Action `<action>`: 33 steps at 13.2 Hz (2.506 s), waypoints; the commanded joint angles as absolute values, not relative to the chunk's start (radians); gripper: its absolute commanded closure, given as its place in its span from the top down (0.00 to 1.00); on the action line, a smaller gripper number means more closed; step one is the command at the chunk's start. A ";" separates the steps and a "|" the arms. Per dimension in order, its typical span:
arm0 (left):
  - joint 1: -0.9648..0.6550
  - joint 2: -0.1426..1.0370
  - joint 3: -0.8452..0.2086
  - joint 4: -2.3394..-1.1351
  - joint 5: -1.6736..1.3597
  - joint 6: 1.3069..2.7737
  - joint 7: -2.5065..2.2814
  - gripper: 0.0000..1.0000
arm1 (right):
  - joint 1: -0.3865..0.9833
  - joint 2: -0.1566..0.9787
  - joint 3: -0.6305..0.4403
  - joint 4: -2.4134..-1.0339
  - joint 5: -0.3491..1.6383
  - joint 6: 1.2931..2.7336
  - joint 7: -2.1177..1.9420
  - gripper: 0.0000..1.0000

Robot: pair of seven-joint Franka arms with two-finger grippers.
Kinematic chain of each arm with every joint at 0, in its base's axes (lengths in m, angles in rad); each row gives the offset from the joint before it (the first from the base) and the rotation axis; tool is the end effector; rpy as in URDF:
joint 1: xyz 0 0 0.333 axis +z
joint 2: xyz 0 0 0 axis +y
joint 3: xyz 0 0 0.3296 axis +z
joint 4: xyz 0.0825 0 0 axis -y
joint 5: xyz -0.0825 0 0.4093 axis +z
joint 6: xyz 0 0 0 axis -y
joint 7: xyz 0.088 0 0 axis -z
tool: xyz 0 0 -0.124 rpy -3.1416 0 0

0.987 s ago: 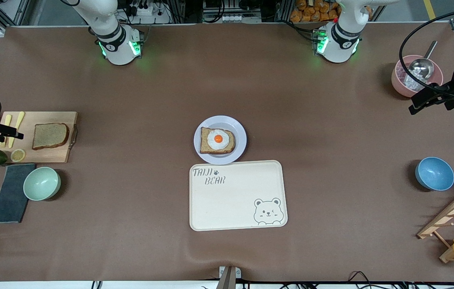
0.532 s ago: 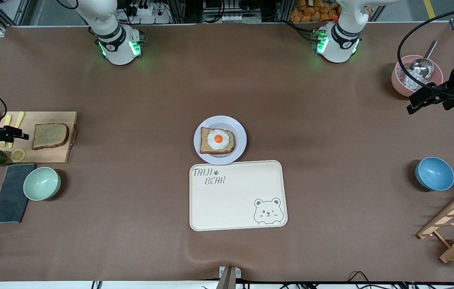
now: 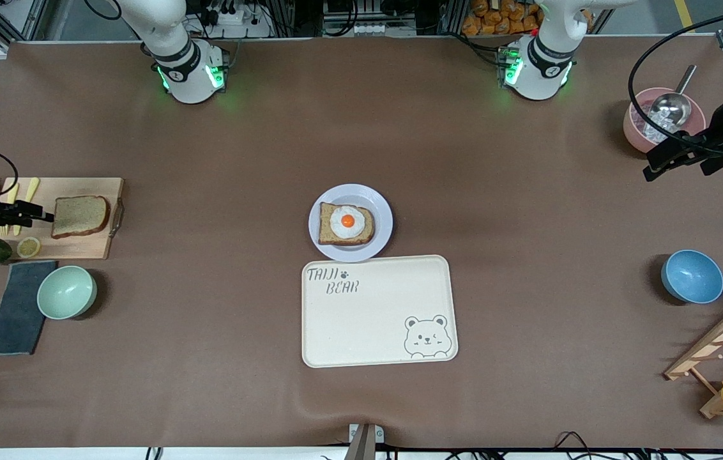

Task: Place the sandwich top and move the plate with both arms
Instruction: 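Reach the right gripper down to the bread slice on the board, then grasp the bread slice edge with the right gripper and lift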

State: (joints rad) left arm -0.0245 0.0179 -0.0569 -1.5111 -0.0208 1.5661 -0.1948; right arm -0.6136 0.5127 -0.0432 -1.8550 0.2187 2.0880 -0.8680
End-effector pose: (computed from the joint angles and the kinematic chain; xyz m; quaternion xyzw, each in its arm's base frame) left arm 0.5843 -0.0499 0.6400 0.9982 0.0564 0.0169 0.0134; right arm 0.5079 -0.3731 0.2023 -0.9868 -0.0389 0.0475 0.1499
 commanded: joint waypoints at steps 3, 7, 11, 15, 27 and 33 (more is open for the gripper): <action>-0.023 0.012 -0.063 -1.506 -0.015 1.549 -0.198 1.00 | -0.649 0.537 -0.026 -1.862 0.252 2.105 -0.910 0.73; -0.026 0.014 -0.064 -1.503 -0.015 1.549 -0.198 1.00 | -0.652 0.552 -0.026 -1.864 0.282 2.108 -0.946 0.54; -0.023 0.014 -0.078 -1.505 -0.009 1.549 -0.198 1.00 | -0.653 0.560 -0.026 -1.864 0.284 2.108 -0.948 0.53; -0.028 0.014 -0.081 -1.505 -0.008 1.545 -0.199 1.00 | -0.666 0.569 -0.026 -1.864 0.284 2.137 -0.999 0.18; -0.023 0.017 -0.094 -1.503 0.000 1.545 -0.195 1.00 | -0.653 0.555 -0.023 -1.842 0.299 2.045 -0.976 0.00; -0.015 0.020 -0.092 -1.506 -0.003 1.545 -0.199 1.00 | -0.640 0.552 -0.023 -1.732 0.330 1.832 -0.856 0.00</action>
State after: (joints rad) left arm -0.0228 0.0200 -0.0869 -1.5119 -0.0208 1.5586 -0.1950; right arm -0.6378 0.5601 -0.0298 -1.7730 0.3143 1.9012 -0.9085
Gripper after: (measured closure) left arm 0.000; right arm 0.969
